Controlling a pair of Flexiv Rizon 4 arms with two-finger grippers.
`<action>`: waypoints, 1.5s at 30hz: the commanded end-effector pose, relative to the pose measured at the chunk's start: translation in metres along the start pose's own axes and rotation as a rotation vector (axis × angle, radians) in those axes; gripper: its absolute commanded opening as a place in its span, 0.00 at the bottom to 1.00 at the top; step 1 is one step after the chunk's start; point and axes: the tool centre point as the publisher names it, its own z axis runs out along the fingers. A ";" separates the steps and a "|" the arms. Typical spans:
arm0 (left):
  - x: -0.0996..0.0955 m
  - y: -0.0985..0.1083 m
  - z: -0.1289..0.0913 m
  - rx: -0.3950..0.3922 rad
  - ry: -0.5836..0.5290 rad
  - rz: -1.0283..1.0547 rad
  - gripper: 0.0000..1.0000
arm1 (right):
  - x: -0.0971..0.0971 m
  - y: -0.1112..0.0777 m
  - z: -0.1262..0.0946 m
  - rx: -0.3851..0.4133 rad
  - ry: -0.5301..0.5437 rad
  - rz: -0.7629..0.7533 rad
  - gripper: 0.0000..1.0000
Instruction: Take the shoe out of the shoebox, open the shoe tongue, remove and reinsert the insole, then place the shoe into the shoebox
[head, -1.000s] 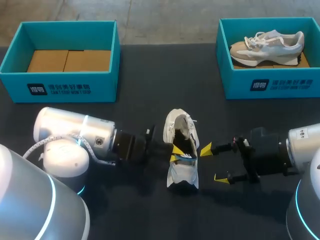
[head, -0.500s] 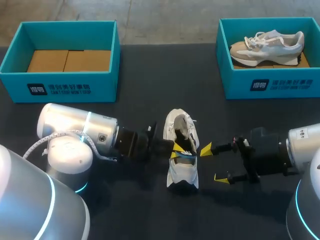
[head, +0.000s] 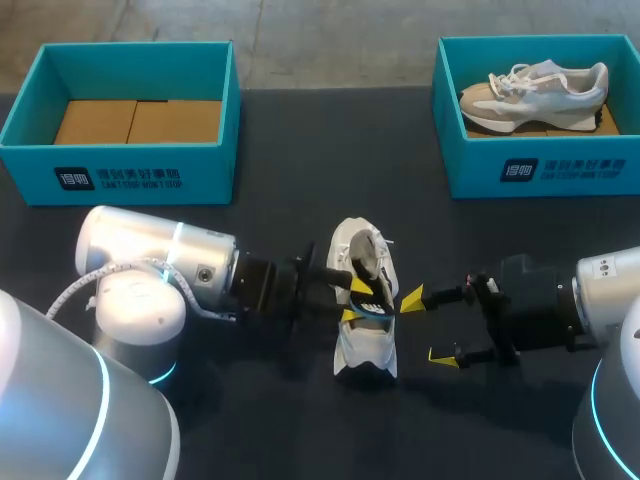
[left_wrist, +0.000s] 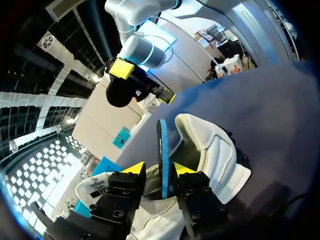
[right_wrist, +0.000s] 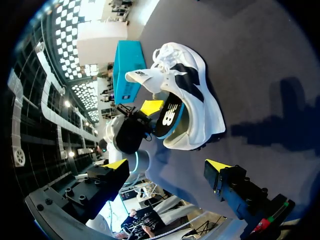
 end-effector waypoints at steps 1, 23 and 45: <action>0.002 -0.005 -0.001 0.005 -0.010 0.005 0.34 | 0.001 -0.002 0.000 -0.003 -0.002 0.000 1.00; 0.008 -0.025 -0.003 0.054 0.012 -0.008 0.00 | 0.001 -0.002 0.000 -0.003 -0.002 0.000 1.00; 0.008 0.005 0.002 0.004 0.027 -0.012 0.00 | 0.001 -0.002 0.000 -0.003 -0.002 0.000 1.00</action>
